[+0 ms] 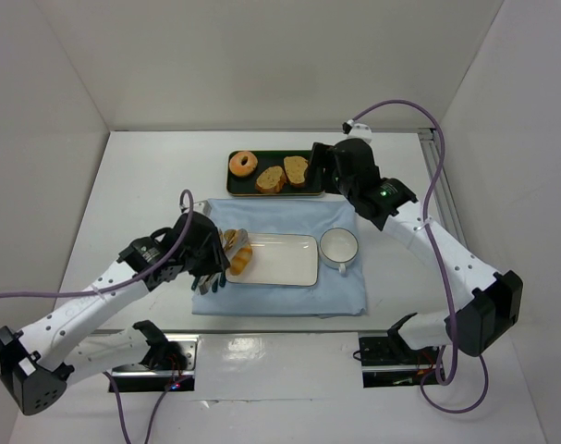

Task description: Place the bread

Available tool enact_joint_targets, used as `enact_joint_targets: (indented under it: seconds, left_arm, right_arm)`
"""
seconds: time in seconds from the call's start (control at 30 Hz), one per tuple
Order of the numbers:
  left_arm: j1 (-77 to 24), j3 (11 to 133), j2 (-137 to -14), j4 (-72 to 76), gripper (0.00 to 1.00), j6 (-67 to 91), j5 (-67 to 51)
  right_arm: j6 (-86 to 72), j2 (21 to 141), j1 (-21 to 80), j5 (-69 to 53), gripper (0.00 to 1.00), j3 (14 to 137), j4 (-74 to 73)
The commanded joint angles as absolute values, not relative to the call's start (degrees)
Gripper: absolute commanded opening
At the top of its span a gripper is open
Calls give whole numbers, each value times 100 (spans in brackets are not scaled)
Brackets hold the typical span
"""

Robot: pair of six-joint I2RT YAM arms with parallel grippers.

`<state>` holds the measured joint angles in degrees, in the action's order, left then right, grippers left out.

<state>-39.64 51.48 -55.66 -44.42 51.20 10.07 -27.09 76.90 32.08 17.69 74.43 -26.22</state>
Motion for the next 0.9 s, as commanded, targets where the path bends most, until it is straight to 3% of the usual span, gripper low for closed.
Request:
enact_joint_targets:
  seconds: [0.0,0.63,0.77,0.83,0.87]
  left_arm:
    - [-3990,5256,-5651,-4096,42,5089,932]
    - [-4043,5326,-5985,-4210,49,4852,984]
    - [-4043,5510,-6047,-4465,60,4852,1141]
    - [-4096,5581,-6047,-4623,72,4922,1283]
    - [-4096,5633,-6047,-4710,72,4922,1344]
  right_arm:
    - [-2628,7427,3173,1986,99,7400,-2619]
    - [-2522,7593,3173,2039,99,7506,-2619]
    - [-2522,7594,3173,2039,99,7506,-2566]
    - [-2522,7594,3173,2091,99,7506,-2566]
    - [-2522,7594,3173,2092,99,7506,-2566]
